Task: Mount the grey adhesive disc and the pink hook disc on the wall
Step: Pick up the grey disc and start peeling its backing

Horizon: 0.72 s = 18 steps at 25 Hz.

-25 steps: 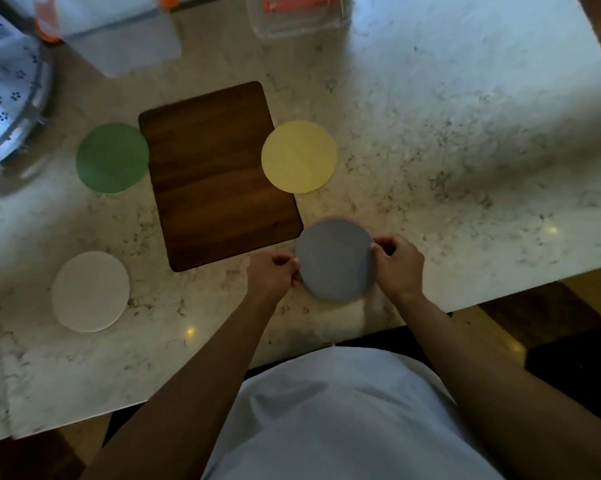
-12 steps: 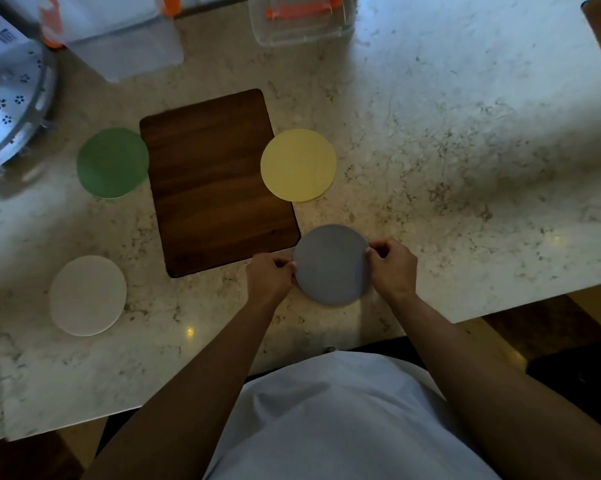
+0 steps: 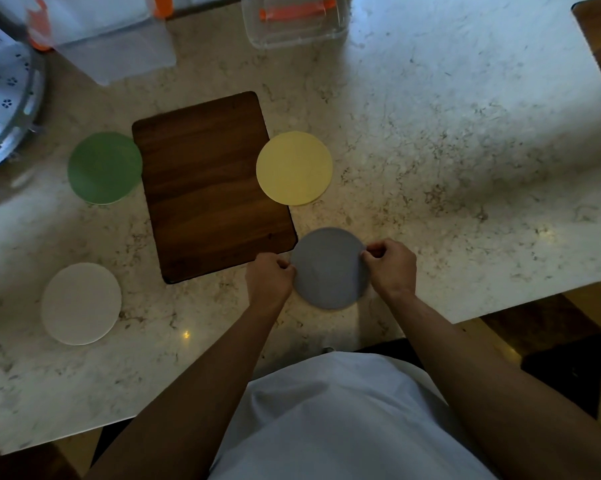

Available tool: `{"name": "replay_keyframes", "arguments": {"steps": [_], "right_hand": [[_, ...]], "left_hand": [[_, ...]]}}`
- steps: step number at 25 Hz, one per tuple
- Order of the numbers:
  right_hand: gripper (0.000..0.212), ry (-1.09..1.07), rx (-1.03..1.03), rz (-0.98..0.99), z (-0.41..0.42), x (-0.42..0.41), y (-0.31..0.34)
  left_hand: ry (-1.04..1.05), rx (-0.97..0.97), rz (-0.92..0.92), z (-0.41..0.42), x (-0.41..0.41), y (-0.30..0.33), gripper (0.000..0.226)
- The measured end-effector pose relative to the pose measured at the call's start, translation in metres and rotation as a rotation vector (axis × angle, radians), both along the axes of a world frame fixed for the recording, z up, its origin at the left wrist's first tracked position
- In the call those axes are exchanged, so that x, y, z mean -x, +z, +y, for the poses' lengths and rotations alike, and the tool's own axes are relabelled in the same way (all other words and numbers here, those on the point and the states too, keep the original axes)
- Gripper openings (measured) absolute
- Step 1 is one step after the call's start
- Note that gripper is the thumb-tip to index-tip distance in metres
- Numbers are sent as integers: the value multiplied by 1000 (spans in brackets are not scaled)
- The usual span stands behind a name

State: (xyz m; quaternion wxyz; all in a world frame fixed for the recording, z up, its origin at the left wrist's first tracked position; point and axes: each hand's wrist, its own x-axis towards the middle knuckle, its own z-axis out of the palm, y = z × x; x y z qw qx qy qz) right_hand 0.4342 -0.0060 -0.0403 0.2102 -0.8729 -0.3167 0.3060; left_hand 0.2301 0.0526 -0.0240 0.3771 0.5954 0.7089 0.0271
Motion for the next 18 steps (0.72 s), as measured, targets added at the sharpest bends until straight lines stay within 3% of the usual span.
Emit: {"name": "replay_keyframes", "arguments": {"steps": [10,18], "right_hand": [[17,14,33,-69,2,4,9],[12,7,111,130,10,-11,9]], "left_hand": [[-48,-2,40,5,-3,5,27],[145,128,-85,4,4,-3,17]]}}
